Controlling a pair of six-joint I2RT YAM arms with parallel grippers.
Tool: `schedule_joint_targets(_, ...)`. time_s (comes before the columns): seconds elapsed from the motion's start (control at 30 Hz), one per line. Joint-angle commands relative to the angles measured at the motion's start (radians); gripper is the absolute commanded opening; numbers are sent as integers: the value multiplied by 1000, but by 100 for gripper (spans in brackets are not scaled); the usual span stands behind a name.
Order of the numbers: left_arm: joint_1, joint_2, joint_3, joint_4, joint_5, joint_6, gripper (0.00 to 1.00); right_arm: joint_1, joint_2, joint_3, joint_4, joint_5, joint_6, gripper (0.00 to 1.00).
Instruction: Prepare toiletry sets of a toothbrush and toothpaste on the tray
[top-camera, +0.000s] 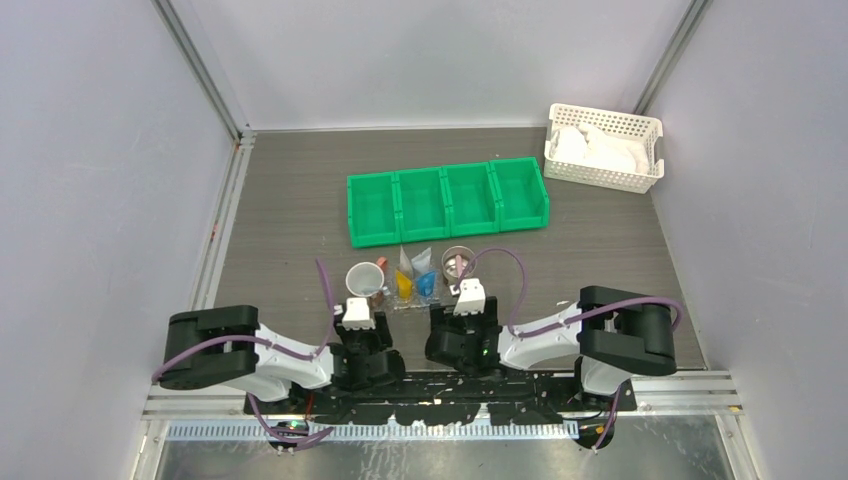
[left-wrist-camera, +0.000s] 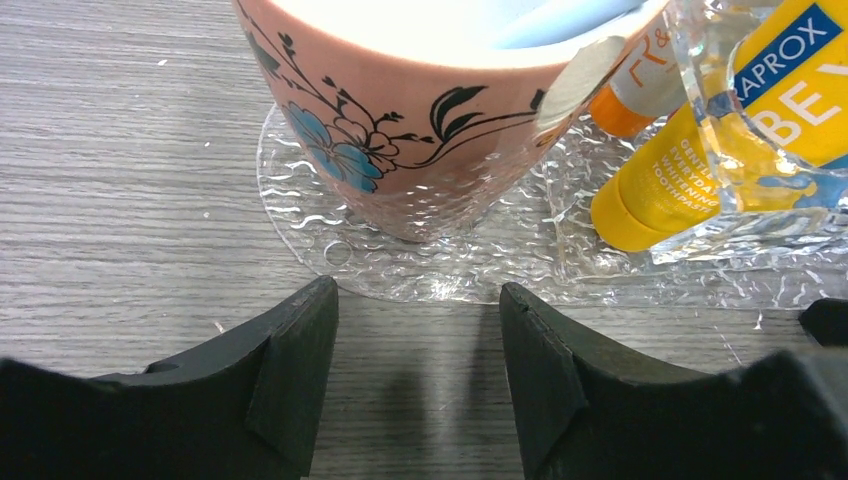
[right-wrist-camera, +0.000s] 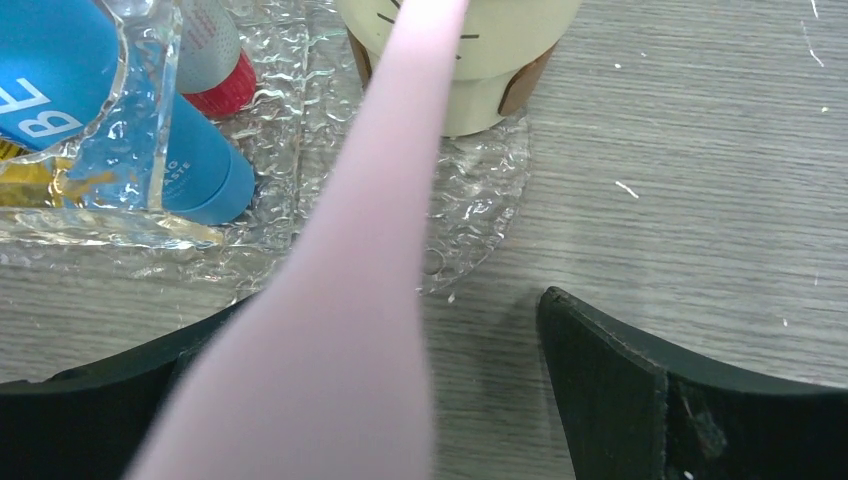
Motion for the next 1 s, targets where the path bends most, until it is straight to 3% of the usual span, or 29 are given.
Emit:
schedule_joint_targets(0.0,23,52,-51,12,323,-13,62,-43,75,-32,-8,-205,51,100)
schedule_joint_targets(0.67,131,117,-61,168,401,112,62,-74,102,-24,3,-245,38,100)
schedule_joint_targets(0.83,106,6,3,-51,433,95,60,-43,50,-31,-16,-224,28,100)
schedule_joint_targets(0.97,45,-105,65,-318,437,-3,60,87,-25,16,-152,-161,60,100)
